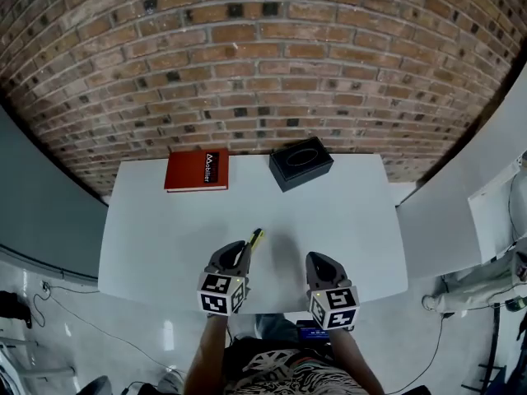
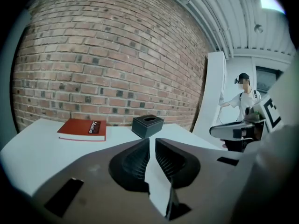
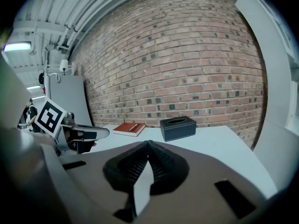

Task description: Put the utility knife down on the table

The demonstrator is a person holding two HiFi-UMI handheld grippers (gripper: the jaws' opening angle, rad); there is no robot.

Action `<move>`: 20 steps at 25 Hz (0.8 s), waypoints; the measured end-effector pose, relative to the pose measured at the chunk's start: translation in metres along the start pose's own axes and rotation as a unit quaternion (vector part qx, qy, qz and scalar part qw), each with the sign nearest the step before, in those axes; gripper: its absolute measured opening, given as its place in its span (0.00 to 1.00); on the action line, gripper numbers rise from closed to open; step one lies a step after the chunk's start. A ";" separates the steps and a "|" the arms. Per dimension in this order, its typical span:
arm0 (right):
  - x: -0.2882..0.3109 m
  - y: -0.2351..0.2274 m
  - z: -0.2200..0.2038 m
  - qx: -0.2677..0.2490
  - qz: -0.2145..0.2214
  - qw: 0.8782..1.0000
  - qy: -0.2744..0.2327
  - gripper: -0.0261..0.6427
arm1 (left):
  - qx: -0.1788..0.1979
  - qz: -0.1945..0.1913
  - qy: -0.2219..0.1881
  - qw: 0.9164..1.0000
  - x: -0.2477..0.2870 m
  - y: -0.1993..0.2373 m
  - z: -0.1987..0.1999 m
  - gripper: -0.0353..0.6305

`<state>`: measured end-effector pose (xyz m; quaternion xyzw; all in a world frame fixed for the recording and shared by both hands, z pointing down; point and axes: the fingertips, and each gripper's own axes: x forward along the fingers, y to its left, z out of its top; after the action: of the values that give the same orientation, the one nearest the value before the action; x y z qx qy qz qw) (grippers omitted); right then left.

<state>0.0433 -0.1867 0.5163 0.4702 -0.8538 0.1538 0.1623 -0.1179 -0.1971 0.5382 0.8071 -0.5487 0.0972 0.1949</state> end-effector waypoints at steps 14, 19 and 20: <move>-0.046 0.025 0.019 -0.044 -0.014 0.998 -0.053 0.04 | -0.019 0.022 -0.085 0.996 -0.070 -0.010 0.039 0.07; -0.053 0.022 0.018 -0.041 -0.025 0.997 -0.058 0.04 | -0.015 0.018 -0.087 0.996 -0.078 -0.014 0.038 0.07; -0.053 0.023 0.017 -0.042 -0.025 0.997 -0.058 0.04 | -0.013 0.019 -0.086 0.996 -0.079 -0.014 0.038 0.07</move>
<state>0.0486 -0.1419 0.4758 0.4922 -0.8555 0.0865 0.1357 -0.1369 -0.1415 0.4717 0.7992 -0.5801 0.0234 0.1556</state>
